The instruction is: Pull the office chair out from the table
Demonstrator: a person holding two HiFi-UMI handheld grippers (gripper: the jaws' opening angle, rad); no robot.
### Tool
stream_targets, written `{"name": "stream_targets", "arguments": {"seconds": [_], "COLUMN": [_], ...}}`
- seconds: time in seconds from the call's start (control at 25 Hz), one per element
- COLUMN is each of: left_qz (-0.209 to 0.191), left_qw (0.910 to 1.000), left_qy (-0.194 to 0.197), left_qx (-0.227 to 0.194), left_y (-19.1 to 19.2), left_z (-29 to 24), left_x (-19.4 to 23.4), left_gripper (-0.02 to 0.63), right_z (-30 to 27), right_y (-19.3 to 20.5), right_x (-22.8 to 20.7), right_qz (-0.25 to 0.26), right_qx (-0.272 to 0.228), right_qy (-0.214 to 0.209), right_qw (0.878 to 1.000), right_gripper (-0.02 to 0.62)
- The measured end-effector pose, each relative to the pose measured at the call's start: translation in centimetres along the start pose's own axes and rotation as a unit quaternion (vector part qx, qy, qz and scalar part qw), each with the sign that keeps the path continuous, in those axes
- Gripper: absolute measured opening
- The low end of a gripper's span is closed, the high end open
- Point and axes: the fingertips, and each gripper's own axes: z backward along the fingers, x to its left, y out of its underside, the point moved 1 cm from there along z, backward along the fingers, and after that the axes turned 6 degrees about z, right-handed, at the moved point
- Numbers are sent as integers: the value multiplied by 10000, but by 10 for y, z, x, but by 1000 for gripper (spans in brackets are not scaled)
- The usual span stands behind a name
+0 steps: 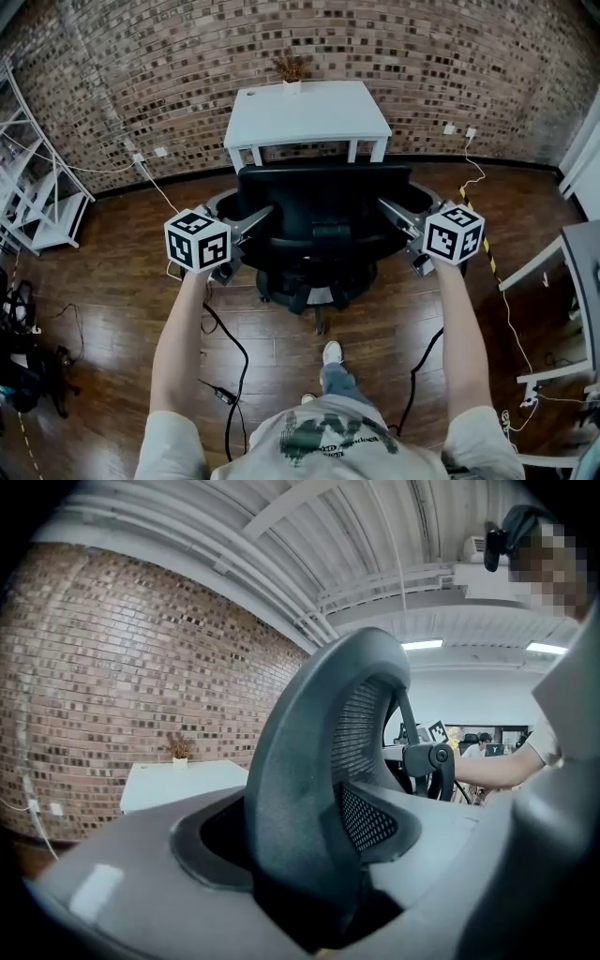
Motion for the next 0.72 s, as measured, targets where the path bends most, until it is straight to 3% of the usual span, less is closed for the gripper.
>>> {"name": "stream_targets", "arguments": {"seconds": [0.44, 0.72], "left_qz": [-161, -205], "left_qw": [9992, 9960], "left_qy": [-213, -614], "left_qx": [-286, -618], "left_y": [-4, -5], "left_z": [-1, 14], "left_x": [1, 2], "left_gripper": [318, 334], "right_z": [-1, 20], "right_y": [-1, -10], "right_x": [-3, -7], "right_qz": [23, 186], "right_qx": [-75, -345], "right_qy": [64, 807], "right_qw": [9999, 9960], "right_gripper": [293, 313]}}
